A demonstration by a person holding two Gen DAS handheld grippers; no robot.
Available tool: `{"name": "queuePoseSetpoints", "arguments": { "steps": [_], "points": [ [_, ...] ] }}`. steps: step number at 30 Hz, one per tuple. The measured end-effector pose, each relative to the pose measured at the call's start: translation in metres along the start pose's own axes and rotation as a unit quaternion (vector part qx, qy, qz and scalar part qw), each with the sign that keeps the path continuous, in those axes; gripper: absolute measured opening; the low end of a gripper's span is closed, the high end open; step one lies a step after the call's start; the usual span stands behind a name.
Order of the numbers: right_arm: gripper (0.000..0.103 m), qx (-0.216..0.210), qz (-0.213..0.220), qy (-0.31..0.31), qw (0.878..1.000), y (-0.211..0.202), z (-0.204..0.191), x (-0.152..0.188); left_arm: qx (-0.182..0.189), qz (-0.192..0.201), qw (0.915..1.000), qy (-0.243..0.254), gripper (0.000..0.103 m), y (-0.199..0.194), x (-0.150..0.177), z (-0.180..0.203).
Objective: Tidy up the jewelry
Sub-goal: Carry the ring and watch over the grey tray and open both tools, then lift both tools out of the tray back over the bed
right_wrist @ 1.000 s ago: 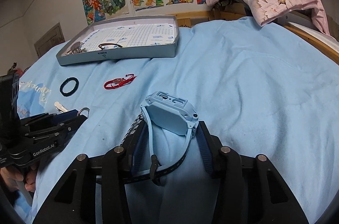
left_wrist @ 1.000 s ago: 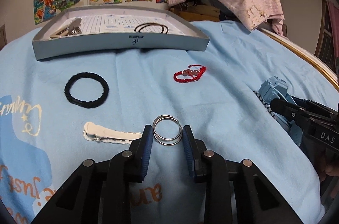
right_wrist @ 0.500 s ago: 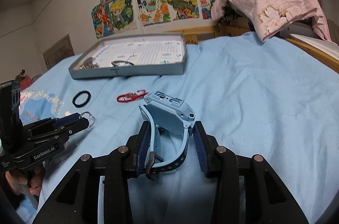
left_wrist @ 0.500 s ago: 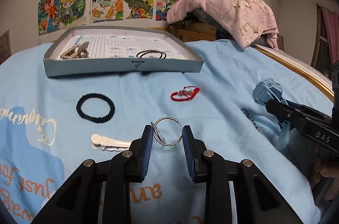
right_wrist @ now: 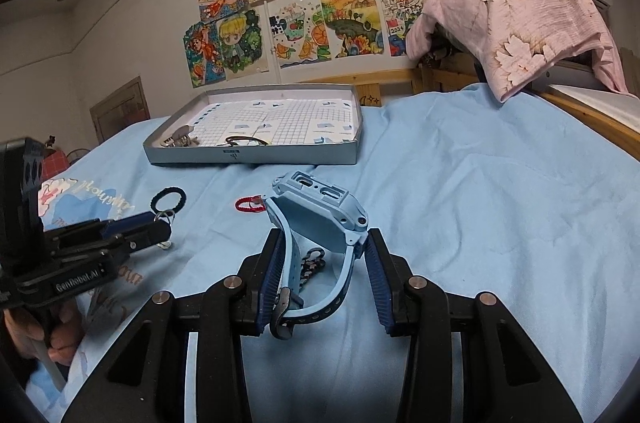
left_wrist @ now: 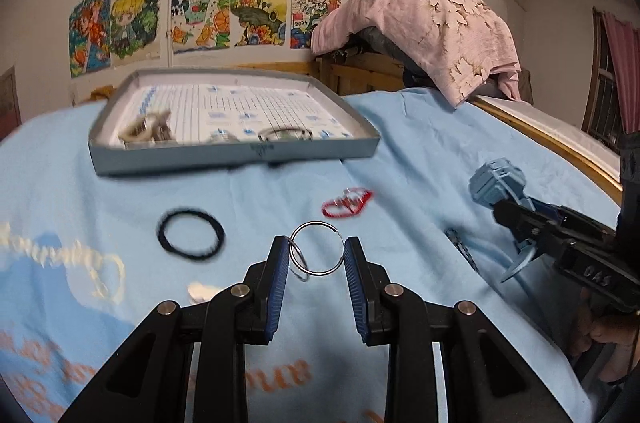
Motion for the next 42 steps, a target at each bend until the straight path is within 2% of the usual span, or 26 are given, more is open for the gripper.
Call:
{"name": "queuePoseSetpoints", "arguments": {
  "steps": [3,7,13,18,23,26,28,29,30,31,34,40,42],
  "points": [
    [0.036,-0.032,0.009,0.019,0.999,-0.001,-0.001,-0.015,-0.011,-0.001,0.9999,-0.003,0.027,0.002,-0.021,-0.012],
    [0.036,-0.054,0.019,0.017,0.998,0.013,-0.007,-0.05,-0.018,0.013,0.9991,-0.036,0.027,0.01,-0.064,-0.04],
    [0.036,-0.064,0.019,0.003,0.998,0.069,-0.024,-0.106,-0.051,0.027,0.9972,-0.048,0.027,0.048,-0.112,-0.074],
    [0.036,-0.049,0.003,0.021,0.999,0.131,-0.027,-0.129,-0.069,0.017,0.9957,-0.059,0.027,0.085,-0.128,-0.095],
    [0.036,-0.023,-0.04,0.04,0.998,0.189,-0.022,-0.123,-0.085,-0.01,0.9947,-0.057,0.027,0.12,-0.127,-0.104],
    [0.037,-0.02,-0.068,0.045,0.996,0.209,-0.023,-0.115,-0.102,-0.022,0.993,-0.056,0.028,0.13,-0.119,-0.107],
    [0.038,-0.017,-0.082,0.042,0.996,0.217,-0.026,-0.109,-0.11,-0.018,0.9927,-0.045,0.032,0.131,-0.118,-0.104],
    [0.04,-0.017,-0.085,0.041,0.995,0.218,-0.028,-0.107,-0.11,-0.016,0.9932,-0.037,0.048,0.131,-0.117,-0.1],
    [0.04,-0.016,-0.085,0.041,0.995,0.218,-0.029,-0.107,-0.109,-0.015,0.9933,-0.034,0.073,0.13,-0.117,-0.098],
    [0.04,-0.015,-0.085,0.042,0.995,0.218,-0.029,-0.108,-0.116,-0.006,0.9926,-0.034,0.082,0.126,-0.117,-0.096],
    [0.043,-0.015,-0.089,0.051,0.995,0.215,-0.026,-0.106,-0.117,0.02,0.9921,-0.041,0.085,0.116,-0.121,-0.096],
    [0.056,-0.015,-0.073,0.057,0.996,0.193,-0.015,-0.109,-0.109,0.026,0.9899,-0.087,0.085,0.099,-0.123,-0.104],
    [0.059,-0.013,-0.065,0.051,0.996,0.18,-0.013,-0.113,-0.105,0.03,0.9892,-0.098,0.09,0.089,-0.124,-0.104]
  ]
}}
Point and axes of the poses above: each gripper's, at about its wrist camera, not at the fingertips, and y roughly the way its jaws point, z to its right, x to its underside, the point moved 8 cm from there along y, roughly the way its jaws point, and after that the axes turned 2 degrees about -z, right-handed, at the moved point
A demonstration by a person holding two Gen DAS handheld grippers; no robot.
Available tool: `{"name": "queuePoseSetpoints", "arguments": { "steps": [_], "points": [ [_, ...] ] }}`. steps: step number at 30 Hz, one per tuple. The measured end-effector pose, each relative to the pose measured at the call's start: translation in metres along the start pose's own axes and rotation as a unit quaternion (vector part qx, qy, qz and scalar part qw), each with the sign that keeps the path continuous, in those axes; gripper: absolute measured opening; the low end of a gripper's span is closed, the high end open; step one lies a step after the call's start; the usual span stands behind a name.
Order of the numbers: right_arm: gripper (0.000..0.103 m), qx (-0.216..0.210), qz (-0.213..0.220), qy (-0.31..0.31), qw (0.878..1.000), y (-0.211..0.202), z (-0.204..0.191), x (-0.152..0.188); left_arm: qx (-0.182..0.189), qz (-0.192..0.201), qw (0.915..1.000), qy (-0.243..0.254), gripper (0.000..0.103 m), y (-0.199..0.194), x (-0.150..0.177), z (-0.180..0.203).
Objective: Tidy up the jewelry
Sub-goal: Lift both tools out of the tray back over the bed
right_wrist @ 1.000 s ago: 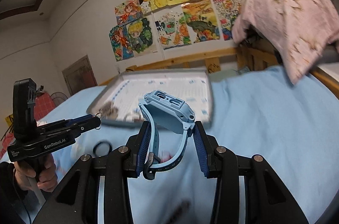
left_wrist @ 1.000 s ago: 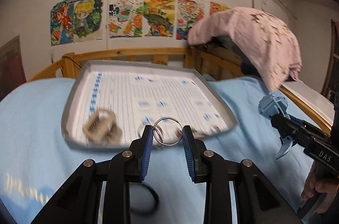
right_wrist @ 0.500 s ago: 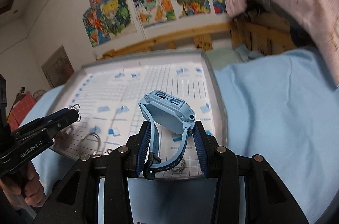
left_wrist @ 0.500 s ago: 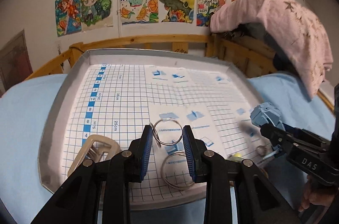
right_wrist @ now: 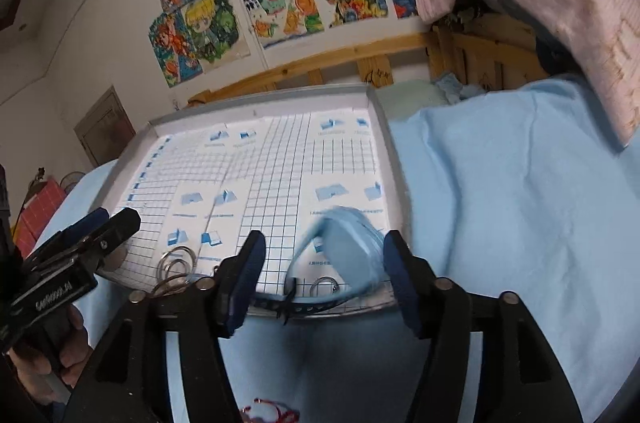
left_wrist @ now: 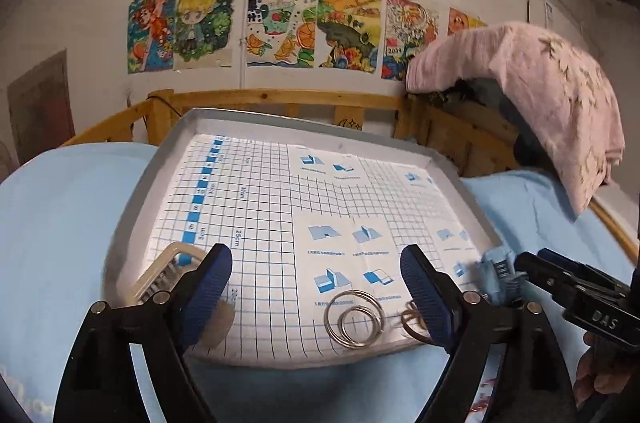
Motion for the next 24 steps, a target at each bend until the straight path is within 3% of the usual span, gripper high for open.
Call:
{"name": "queuePoseSetpoints", "arguments": {
  "steps": [3,8,17,24],
  "points": [
    [0.072,-0.005,0.021,-0.008,1.0,-0.029,0.0,-0.006,0.007,0.013,0.9998,-0.012,0.103,-0.02,-0.006,0.0],
    [0.099,-0.012,0.08,-0.026,0.996,-0.093,-0.005,-0.012,0.039,0.047,0.9973,-0.042,0.103,-0.077,-0.009,-0.001],
    [0.101,-0.007,0.193,-0.068,0.979,-0.219,-0.03,0.013,0.025,0.115,0.9915,-0.055,0.103,-0.179,0.024,-0.01],
    [0.101,0.0,0.225,-0.09,0.97,-0.278,-0.052,0.052,0.01,0.156,0.9871,-0.035,0.103,-0.243,0.065,-0.01]
  ]
}}
Point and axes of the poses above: each gripper's, at about its wrist camera, not at the fingertips, and y roughly the way its jaws point, z to its right, x to its underside, the point moved 8 cm from there along y, roughly the way its jaws point, and after that the axes turned 2 degrees about -z, right-handed, at the moved point
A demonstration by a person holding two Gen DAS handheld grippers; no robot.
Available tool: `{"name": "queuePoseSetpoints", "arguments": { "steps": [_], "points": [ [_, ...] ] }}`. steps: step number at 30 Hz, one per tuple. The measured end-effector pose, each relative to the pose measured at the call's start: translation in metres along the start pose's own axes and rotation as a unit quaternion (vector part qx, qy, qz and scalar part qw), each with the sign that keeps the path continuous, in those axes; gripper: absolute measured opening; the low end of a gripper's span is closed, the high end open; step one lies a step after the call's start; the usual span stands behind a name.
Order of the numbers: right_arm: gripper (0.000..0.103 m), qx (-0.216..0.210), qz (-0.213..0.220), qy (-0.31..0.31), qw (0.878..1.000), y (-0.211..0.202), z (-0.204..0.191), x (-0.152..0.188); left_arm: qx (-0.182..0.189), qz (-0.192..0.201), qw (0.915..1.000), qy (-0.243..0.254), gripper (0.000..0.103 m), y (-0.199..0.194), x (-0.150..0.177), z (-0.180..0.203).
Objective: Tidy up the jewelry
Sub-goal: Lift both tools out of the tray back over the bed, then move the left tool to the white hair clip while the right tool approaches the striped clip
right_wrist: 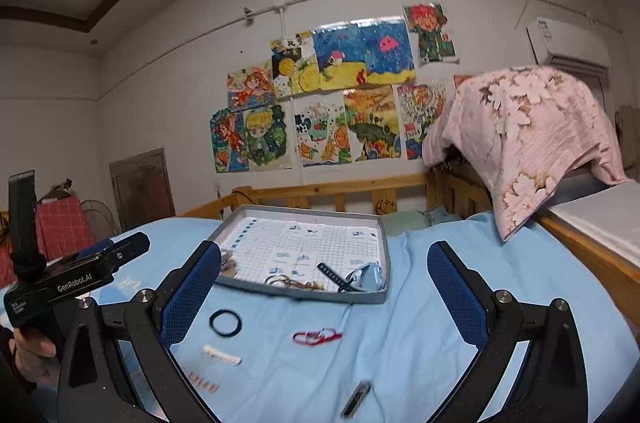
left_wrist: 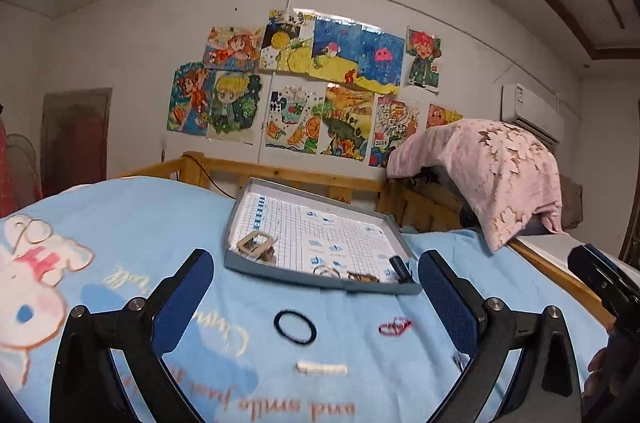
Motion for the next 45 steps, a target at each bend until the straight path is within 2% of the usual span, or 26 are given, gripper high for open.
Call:
{"name": "queuePoseSetpoints", "arguments": {
  "steps": [8,15,21,28,31,36,41,45],
  "points": [
    [0.101,0.015,-0.001,-0.016,1.0,-0.047,-0.017,0.034,-0.004,0.002,0.9999,-0.012,0.103,-0.046,0.036,-0.016],
    [0.101,0.043,-0.002,-0.012,0.999,-0.061,-0.014,0.059,-0.018,0.002,0.9994,0.031,0.103,-0.052,0.059,-0.011],
    [0.101,0.052,-0.05,-0.009,0.997,-0.048,-0.004,0.099,-0.029,-0.025,0.998,0.05,0.103,-0.041,0.088,-0.009],
    [0.101,0.067,-0.102,0.037,0.992,-0.032,0.019,0.128,-0.039,-0.099,0.9926,0.059,0.103,-0.028,0.129,-0.012],
    [0.101,0.07,-0.104,0.055,0.991,-0.034,0.027,0.133,-0.044,-0.1,0.9923,0.059,0.103,-0.031,0.132,-0.014],
    [0.101,0.065,-0.107,0.066,0.99,-0.031,0.029,0.136,-0.05,-0.097,0.9924,0.057,0.103,-0.036,0.132,-0.019],
    [0.101,0.017,-0.144,0.07,0.987,-0.019,0.016,0.144,-0.033,-0.138,0.9897,0.022,0.103,-0.027,0.135,-0.028],
    [0.101,-0.008,-0.155,0.057,0.986,-0.014,0.006,0.146,-0.012,-0.151,0.9885,-0.008,0.103,-0.015,0.13,-0.036]
  ]
}}
Point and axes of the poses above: each gripper's, at about its wrist camera, not at the fingertips, and y roughly the way its jaws point, z to its right, x to its underside, the point moved 8 cm from there along y, roughly the way its jaws point, and after that the axes turned 2 degrees about -z, right-handed, at the moved point
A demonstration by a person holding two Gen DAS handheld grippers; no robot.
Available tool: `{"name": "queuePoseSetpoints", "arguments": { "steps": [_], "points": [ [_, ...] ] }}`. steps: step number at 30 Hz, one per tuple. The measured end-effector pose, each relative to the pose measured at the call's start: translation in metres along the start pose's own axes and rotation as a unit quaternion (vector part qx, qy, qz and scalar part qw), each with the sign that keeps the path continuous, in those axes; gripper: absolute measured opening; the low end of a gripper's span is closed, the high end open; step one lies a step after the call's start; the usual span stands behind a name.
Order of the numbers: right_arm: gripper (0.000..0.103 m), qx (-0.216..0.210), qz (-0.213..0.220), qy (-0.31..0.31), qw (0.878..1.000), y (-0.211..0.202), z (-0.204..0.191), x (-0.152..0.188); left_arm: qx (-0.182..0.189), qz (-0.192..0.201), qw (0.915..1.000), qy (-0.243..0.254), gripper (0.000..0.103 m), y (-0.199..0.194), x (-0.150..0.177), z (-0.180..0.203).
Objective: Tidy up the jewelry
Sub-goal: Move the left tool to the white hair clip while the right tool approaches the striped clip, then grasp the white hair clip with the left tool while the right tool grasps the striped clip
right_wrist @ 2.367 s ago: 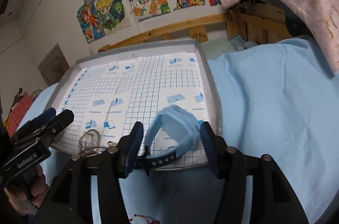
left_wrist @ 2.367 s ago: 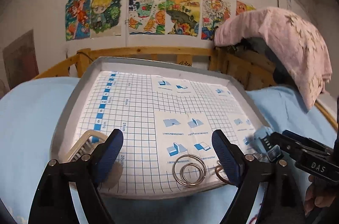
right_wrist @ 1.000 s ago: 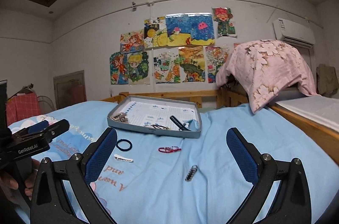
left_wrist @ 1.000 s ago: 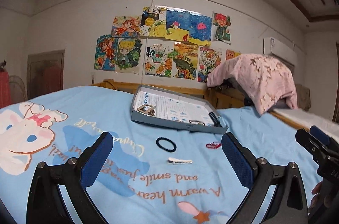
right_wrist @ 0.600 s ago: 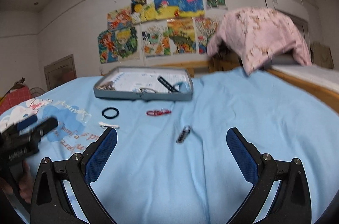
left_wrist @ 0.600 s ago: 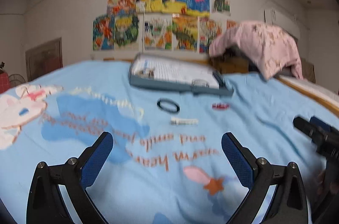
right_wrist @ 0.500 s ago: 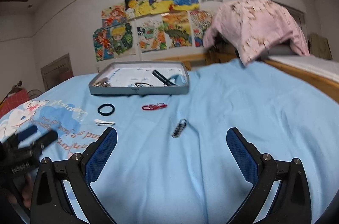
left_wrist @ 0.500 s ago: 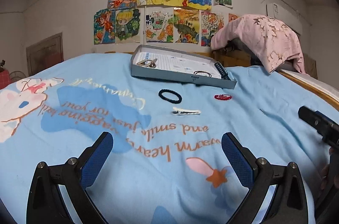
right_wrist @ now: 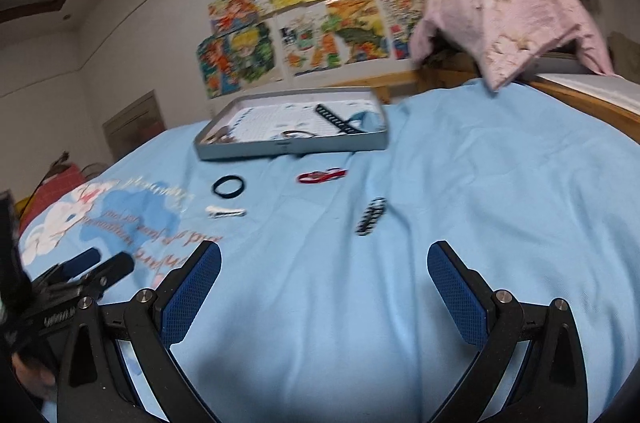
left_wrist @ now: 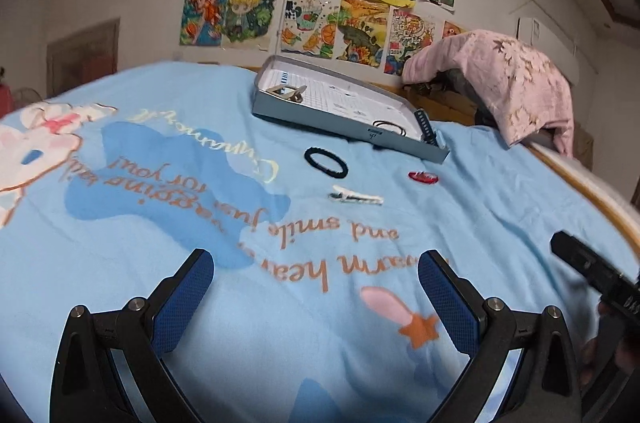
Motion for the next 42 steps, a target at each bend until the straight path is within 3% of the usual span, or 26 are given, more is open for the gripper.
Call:
{"name": "queuePoseSetpoints", "arguments": {
  "steps": [6,12,16,17,22,24,26,31,36,42],
  "points": [
    [0.101,0.017,-0.031,0.039,0.999,0.029,0.017,-0.004,0.014,0.007,0.9998,0.008,0.103,0.024,-0.03,-0.001],
    [0.097,-0.01,-0.037,0.066,0.997,0.061,0.026,-0.013,0.042,-0.016,0.9983,0.037,0.103,0.067,-0.049,0.016],
    [0.064,-0.014,-0.055,0.093,0.994,0.093,0.032,-0.013,0.062,-0.03,0.9953,0.069,0.103,0.097,-0.054,0.028],
    [0.063,-0.014,-0.062,0.098,0.993,0.098,0.033,-0.01,0.068,-0.034,0.9945,0.072,0.102,0.103,-0.052,0.029],
    [0.063,0.001,-0.077,0.088,0.993,0.114,0.028,0.004,0.086,-0.06,0.9917,0.076,0.09,0.126,-0.038,0.031],
    [0.063,-0.003,-0.08,0.083,0.993,0.119,0.025,0.007,0.086,-0.075,0.9908,0.072,0.08,0.136,-0.034,0.029],
    [0.06,-0.011,-0.081,0.078,0.994,0.122,0.022,0.009,0.089,-0.086,0.9895,0.073,0.076,0.143,-0.034,0.027],
    [0.054,-0.033,-0.079,0.062,0.994,0.128,0.01,0.009,0.104,-0.1,0.9842,0.103,0.072,0.148,-0.03,0.035],
    [0.043,-0.042,-0.074,0.073,0.994,0.126,0.012,0.008,0.12,-0.11,0.9763,0.143,0.051,0.145,-0.021,0.049],
    [0.042,-0.059,-0.069,0.074,0.993,0.125,0.008,0.007,0.152,-0.125,0.9676,0.159,0.037,0.138,-0.013,0.057]
  ]
}}
Point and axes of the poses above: each gripper's, at about its wrist camera, not at the fingertips, and y roughly the way its jaws point, z to its right, x to its underside, the point moved 8 cm from there along y, roughly the way its jaws point, and after that the axes turned 2 degrees about -z, right-handed, at the moved point
